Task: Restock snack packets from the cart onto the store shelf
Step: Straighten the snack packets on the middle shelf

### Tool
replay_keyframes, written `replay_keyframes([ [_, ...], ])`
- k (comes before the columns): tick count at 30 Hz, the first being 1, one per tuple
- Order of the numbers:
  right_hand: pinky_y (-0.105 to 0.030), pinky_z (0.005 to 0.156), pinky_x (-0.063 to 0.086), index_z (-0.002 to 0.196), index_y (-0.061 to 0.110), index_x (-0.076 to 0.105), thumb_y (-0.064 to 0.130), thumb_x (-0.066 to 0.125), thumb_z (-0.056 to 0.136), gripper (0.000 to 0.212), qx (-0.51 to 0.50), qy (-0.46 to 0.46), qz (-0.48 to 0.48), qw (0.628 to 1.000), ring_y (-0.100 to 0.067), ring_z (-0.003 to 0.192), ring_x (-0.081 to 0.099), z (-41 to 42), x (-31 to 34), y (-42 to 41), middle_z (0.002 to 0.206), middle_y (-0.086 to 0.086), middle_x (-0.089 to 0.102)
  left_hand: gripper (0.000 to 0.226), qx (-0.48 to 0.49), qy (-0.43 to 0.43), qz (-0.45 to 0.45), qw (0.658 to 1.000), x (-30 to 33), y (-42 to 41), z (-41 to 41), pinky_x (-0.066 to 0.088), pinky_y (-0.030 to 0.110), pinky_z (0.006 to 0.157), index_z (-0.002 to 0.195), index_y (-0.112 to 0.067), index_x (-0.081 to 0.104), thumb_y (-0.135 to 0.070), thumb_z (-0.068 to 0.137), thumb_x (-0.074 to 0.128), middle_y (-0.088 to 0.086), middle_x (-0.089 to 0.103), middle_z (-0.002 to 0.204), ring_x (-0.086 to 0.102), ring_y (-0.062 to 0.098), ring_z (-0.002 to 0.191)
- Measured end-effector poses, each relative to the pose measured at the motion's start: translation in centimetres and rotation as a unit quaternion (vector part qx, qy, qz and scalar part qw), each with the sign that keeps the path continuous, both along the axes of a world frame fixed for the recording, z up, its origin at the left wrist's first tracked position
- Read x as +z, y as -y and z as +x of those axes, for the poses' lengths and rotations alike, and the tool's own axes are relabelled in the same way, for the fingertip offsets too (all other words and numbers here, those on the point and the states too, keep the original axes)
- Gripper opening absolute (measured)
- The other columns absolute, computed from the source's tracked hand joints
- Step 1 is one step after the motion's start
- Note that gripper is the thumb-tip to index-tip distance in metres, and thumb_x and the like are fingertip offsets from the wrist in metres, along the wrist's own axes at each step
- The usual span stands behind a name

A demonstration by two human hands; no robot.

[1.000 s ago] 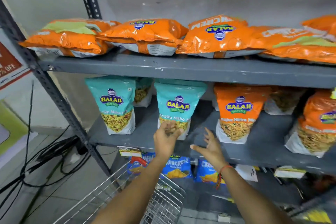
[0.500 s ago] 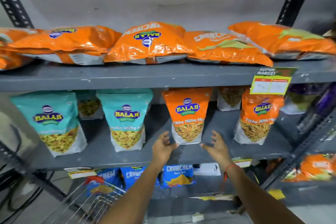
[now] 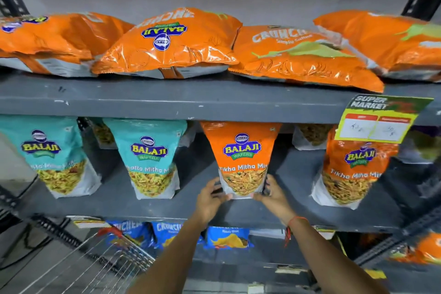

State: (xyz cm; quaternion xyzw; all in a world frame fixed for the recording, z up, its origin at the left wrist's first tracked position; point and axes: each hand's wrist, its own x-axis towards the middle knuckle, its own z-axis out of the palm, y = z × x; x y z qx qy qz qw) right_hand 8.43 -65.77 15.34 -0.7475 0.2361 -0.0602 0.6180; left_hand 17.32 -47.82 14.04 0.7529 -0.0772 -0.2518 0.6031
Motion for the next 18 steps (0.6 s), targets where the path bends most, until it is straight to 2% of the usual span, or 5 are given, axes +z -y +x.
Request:
replay_keyframes([
  [3, -0.014, 0.078, 0.045, 0.119, 0.028, 0.047, 0.009, 0.073, 0.077, 0.053, -0.017, 0.01, 0.009, 1.0, -0.014, 0.113, 0.057, -2.9, 1.3, -0.5, 0.119, 0.004, 0.061, 0.073, -0.021, 0.01, -0.015, 1.0, 2.4, -0.1, -2.6, 0.054, 0.044, 0.095, 0.129, -0.015, 0.053, -0.021, 0.062, 0.083, 0.01, 0.065, 0.126, 0.065, 0.028, 0.107],
  [7, -0.034, 0.101, 0.044, 0.144, 0.023, 0.028, 0.019, 0.077, 0.074, 0.085, -0.074, 0.006, 0.009, 0.997, -0.018, 0.129, 0.044, -6.6, 2.2, -1.2, 0.141, -0.001, 0.044, 0.044, 0.069, 0.054, -0.004, 0.996, 4.5, 0.8, -5.9, 0.049, 0.016, 0.068, 0.115, -0.012, 0.059, -0.009, 0.075, 0.076, 0.0, 0.065, 0.103, 0.063, 0.008, 0.08],
  [10, -0.041, 0.11, 0.036, 0.147, 0.025, 0.024, 0.022, 0.078, 0.074, 0.091, -0.105, 0.015, 0.005, 0.994, -0.022, 0.14, 0.032, -8.3, 2.4, -1.4, 0.154, -0.005, 0.031, 0.033, 0.105, 0.124, 0.027, 0.986, 5.0, 1.2, -7.3, 0.048, 0.026, 0.071, 0.104, -0.016, 0.062, -0.022, 0.076, 0.077, -0.001, 0.067, 0.094, 0.065, 0.015, 0.08],
  [14, -0.044, 0.111, 0.036, 0.144, 0.023, 0.031, 0.021, 0.074, 0.078, 0.079, -0.151, 0.044, -0.005, 0.988, -0.021, 0.139, 0.034, -10.5, 3.7, -1.0, 0.152, -0.004, 0.035, 0.024, 0.077, 0.164, 0.032, 0.983, 6.1, 3.4, -8.2, 0.05, 0.027, 0.073, 0.097, -0.019, 0.066, -0.025, 0.075, 0.076, -0.005, 0.068, 0.084, 0.067, 0.016, 0.079],
  [18, -0.05, 0.11, 0.036, 0.144, 0.019, 0.031, 0.017, 0.068, 0.084, 0.071, -0.242, 0.053, -0.026, 0.968, -0.026, 0.138, 0.036, -15.1, 4.7, 3.1, 0.152, -0.005, 0.035, 0.029, -0.013, 0.168, -0.018, 0.986, 6.4, 8.4, -11.3, 0.053, 0.027, 0.075, 0.101, -0.013, 0.067, -0.019, 0.074, 0.078, -0.003, 0.067, 0.087, 0.063, -0.005, 0.07],
])
